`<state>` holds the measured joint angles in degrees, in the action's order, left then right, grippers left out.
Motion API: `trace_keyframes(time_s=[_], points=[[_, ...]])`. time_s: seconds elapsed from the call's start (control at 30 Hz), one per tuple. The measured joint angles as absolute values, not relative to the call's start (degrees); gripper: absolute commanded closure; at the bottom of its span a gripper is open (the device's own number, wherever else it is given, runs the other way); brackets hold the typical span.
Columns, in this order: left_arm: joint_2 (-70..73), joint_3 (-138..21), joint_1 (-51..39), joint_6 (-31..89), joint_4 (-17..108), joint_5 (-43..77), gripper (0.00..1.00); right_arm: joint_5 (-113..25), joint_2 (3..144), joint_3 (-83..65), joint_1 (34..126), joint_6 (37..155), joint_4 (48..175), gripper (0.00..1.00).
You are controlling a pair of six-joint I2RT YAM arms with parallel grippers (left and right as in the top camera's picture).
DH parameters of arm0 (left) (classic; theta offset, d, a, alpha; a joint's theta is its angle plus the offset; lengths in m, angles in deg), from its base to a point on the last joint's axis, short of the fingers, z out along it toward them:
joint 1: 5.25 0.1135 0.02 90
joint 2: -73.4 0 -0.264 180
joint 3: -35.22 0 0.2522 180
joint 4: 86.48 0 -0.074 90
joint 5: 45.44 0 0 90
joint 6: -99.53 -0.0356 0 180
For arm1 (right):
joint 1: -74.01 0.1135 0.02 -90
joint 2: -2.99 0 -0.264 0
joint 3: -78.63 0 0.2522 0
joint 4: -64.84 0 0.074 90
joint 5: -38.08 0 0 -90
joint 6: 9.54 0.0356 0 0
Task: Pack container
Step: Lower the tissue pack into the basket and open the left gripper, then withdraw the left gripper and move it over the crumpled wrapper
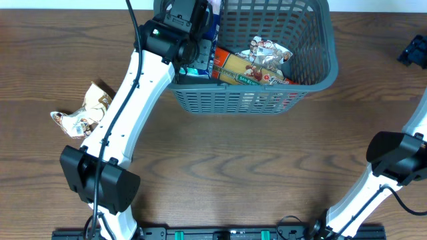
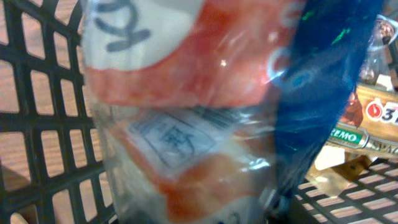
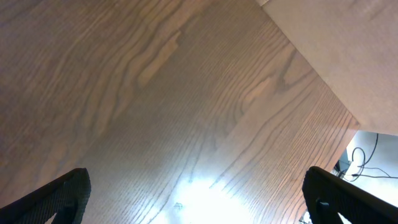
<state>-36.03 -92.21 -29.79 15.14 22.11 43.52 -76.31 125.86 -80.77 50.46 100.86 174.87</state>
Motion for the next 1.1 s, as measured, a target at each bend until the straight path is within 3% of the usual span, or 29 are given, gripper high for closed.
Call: trace_keyframes(time_s=[0.03,0.07,0.1,0.37,0.43,0.67,0.87,1.1], points=[[-36.03,-92.21,-29.79,15.34,22.2,43.5,0.42,-76.31,125.86,-80.77,50.46,100.86,174.87,0.01],[-36.03,-92.21,-29.79,15.29,22.4,43.48,0.33,-76.33,125.86,-80.77,50.46,100.86,174.87,0.01],[-36.03,-92.21,-29.79,15.12,22.53,43.46,0.17,-76.33,125.86,-80.77,50.46,100.86,174.87,0.01],[-36.03,-92.21,-29.79,13.7,23.53,43.48,0.08,-76.31,125.86,-80.77,50.46,100.86,174.87,0.01],[-36.03,-92.23,-29.76,13.24,24.3,43.5,0.0,-76.31,125.86,-80.77,50.46,100.86,174.87,0.01],[-36.03,-94.09,-28.5,12.78,25.02,43.46,0.01,-76.33,125.86,-80.77,50.46,100.86,174.87,0.01],[-35.98,-105.3,-24.43,12.65,24.41,43.83,0.01,-76.33,125.86,-80.77,50.46,100.86,174.87,0.01],[-34.74,-116.34,-18.51,14.79,19.75,52.18,0.01,-76.33,125.86,-80.77,50.46,100.86,174.87,0.01]])
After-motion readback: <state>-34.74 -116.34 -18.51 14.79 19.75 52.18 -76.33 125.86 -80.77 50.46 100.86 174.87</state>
